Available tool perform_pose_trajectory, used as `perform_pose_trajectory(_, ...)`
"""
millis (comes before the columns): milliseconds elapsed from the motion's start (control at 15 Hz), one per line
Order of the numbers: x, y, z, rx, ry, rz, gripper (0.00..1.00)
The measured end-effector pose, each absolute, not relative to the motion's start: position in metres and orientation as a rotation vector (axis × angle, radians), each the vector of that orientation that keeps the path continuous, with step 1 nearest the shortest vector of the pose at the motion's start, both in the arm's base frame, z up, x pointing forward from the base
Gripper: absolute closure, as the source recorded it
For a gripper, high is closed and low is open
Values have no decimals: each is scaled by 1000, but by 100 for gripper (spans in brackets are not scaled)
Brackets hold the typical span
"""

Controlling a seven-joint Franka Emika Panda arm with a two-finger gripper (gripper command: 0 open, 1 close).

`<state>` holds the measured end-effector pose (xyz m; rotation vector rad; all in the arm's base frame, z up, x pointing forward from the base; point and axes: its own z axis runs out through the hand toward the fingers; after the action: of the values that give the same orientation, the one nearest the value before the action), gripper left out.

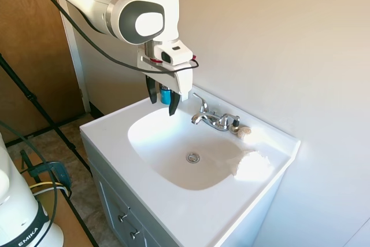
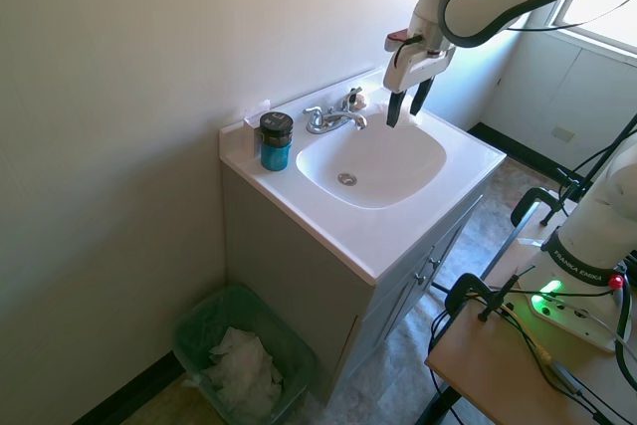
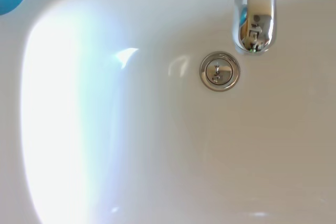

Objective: Throw the tissue in the trash bin

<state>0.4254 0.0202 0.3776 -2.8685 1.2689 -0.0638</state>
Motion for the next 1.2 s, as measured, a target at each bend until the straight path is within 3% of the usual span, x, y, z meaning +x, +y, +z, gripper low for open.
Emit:
perform_pose_trajectory(467,448,-3,394,-2776,1398,-113,0)
perform_pose_trajectory(867,485,-97,396,-2601,1657,-141,0)
perform_pose_trajectory(1200,483,-173,367,-2477,1858,-172,0)
